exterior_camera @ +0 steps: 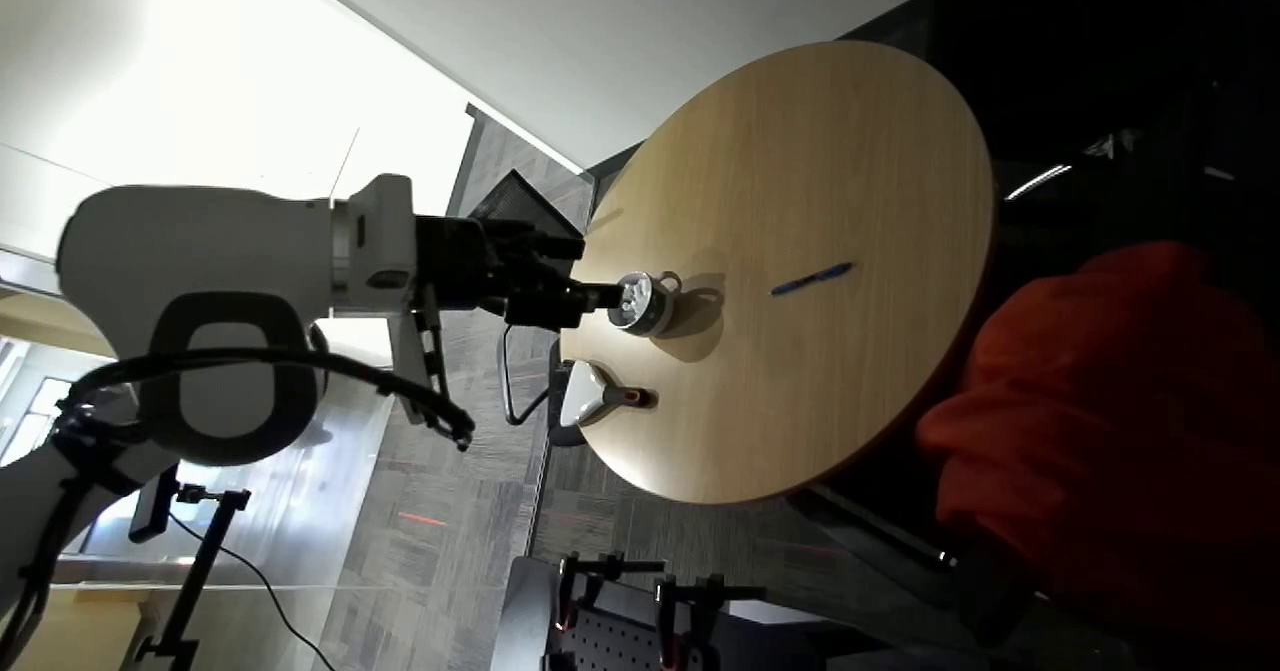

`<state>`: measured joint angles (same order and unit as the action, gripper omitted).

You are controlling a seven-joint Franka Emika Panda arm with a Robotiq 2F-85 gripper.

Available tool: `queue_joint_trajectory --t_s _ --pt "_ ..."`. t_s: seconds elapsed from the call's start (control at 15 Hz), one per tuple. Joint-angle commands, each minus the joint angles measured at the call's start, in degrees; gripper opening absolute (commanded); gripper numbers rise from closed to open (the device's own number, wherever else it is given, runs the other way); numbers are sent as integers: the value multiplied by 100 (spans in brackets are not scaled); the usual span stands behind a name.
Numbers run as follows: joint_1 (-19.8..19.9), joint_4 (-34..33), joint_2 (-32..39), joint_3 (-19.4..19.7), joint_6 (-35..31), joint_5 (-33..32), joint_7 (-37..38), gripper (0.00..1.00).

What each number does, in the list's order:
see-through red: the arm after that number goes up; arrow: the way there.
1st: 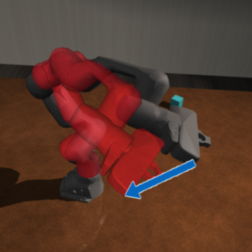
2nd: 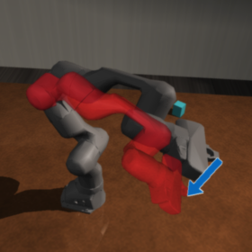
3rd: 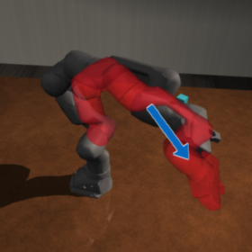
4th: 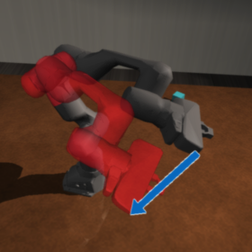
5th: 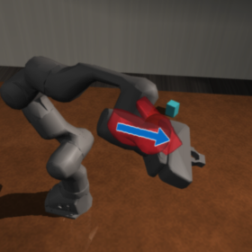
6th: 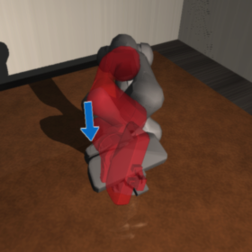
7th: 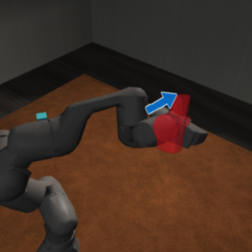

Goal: Use the pen to stir the contents in the cup

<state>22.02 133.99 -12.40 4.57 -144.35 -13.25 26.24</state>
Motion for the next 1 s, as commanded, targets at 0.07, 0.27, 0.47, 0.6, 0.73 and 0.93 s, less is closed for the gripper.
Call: queue_joint_trajectory --t_s 0.07,0.27,0.47,0.6,0.73,0.93 --pt "-174 -142 224 187 22 -57 17 100" --pt "-173 -188 211 192 53 -59 17 100" --pt "-302 -557 687 241 236 557 324 100" --pt "-339 -855 1239 292 150 783 734 100" --pt "-482 -1232 1978 396 75 1215 968 100" --pt "-718 -1806 2987 583 -178 1546 1377 100"
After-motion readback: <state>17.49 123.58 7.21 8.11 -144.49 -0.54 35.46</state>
